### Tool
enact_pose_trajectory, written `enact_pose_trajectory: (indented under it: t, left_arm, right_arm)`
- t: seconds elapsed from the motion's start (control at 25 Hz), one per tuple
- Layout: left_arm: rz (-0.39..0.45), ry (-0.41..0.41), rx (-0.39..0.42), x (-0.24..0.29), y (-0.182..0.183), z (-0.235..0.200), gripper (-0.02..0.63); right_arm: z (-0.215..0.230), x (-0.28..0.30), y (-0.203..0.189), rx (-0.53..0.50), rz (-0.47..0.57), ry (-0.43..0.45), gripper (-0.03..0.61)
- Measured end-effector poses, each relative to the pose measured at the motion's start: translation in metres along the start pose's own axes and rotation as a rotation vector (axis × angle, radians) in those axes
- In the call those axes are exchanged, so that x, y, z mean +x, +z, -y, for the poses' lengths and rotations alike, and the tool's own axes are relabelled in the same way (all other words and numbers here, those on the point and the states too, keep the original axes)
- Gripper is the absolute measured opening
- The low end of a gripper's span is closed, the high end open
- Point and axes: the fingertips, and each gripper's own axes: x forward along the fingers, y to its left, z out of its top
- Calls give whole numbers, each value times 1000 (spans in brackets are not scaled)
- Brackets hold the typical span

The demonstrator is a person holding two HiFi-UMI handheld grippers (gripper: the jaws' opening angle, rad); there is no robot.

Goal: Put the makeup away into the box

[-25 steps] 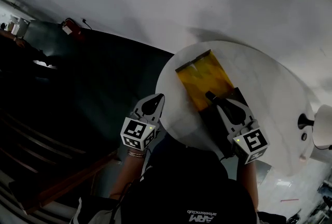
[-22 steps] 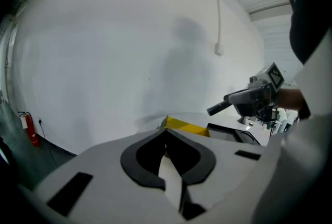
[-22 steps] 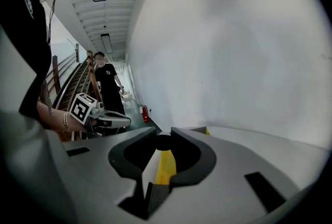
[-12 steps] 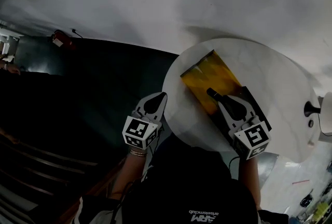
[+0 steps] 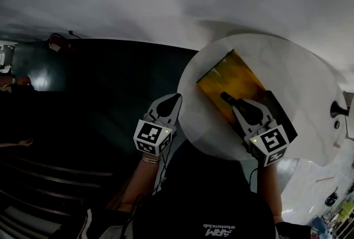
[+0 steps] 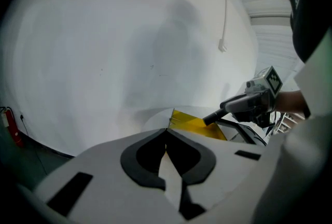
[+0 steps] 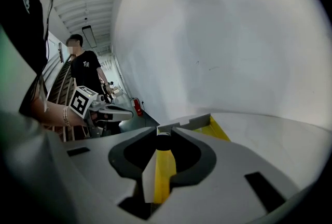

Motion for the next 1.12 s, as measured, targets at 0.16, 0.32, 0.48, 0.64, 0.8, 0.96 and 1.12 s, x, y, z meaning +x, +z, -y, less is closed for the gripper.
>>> enact_pose_trajectory:
  t: [0.16,0.32,0.48,0.64,0.8,0.96,1.12]
  left_arm:
    - [-17,-15,-10,9,-4,-6,17]
    - [-32,-18,-19,19,-9,-15,17]
    - [-44,-16,-30,26,-13,-23,17]
    - [-49,-17,-44,34,-15,-28,17]
    - [-57,-23,-52,41,-17,-30,17]
    - [-66,-29,-51,47,-20,-30,17]
    - [-66,-28,-59,51,-22,-33,17]
  right_arm:
    - [4,17,-9,11,-39,4,98]
    - [7,32,-14,18,-65,13,98]
    - [9,46,-20,19,-97,29,98]
    - [13,59,-26,16,-124,41,98]
    - [18,71,-31,14,-146,50,98]
    - [20,79,-39,18,-169,61,98]
    - [21,88,-42,3,-182,68,98]
